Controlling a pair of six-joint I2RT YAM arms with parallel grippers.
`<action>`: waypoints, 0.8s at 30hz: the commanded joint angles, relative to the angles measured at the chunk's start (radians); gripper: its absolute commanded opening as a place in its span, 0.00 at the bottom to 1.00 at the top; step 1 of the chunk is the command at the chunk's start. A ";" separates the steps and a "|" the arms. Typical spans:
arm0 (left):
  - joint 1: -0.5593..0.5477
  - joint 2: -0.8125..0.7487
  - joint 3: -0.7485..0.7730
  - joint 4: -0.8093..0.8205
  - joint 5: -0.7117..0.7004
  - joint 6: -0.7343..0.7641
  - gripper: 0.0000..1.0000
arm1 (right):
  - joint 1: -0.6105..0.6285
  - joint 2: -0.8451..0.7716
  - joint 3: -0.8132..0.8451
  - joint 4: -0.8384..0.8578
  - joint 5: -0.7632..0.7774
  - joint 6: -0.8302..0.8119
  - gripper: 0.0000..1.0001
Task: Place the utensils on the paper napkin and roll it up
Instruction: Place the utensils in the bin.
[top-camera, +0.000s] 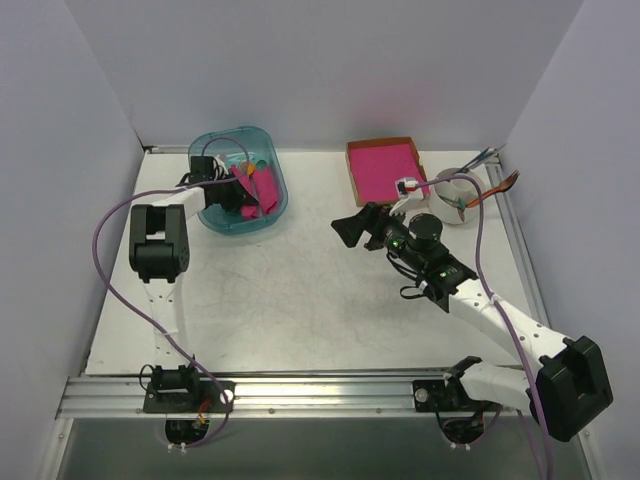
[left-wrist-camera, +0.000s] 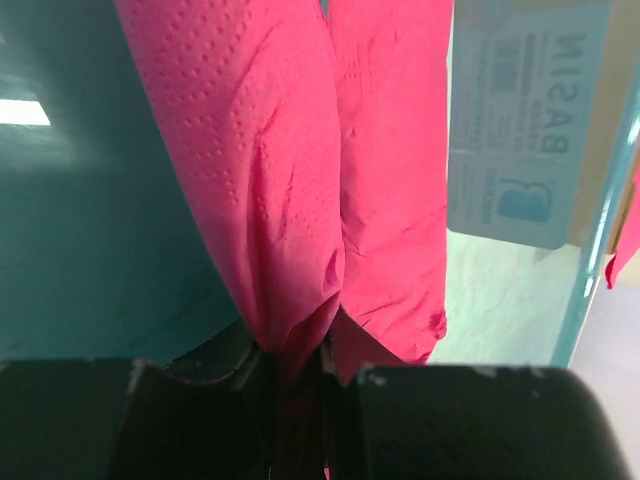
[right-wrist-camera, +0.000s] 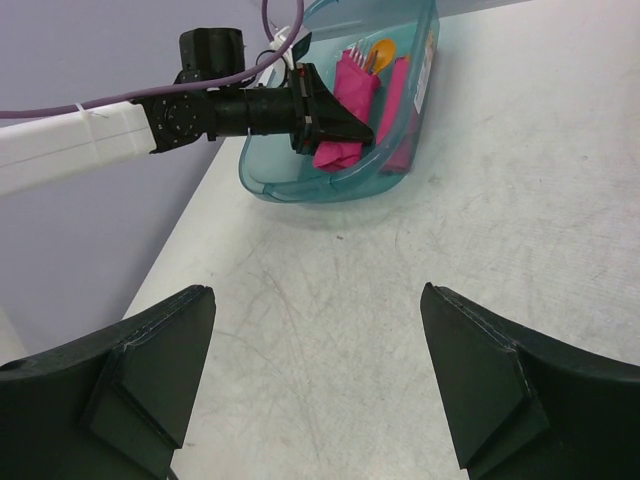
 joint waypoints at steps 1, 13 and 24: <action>-0.021 0.005 0.042 -0.005 -0.001 0.035 0.08 | -0.008 0.004 -0.003 0.071 -0.021 0.006 0.86; -0.027 0.024 0.031 0.024 -0.037 0.008 0.11 | -0.016 0.018 -0.011 0.095 -0.050 0.017 0.86; -0.024 0.022 0.011 0.015 -0.070 0.023 0.22 | -0.022 0.035 -0.015 0.115 -0.073 0.024 0.86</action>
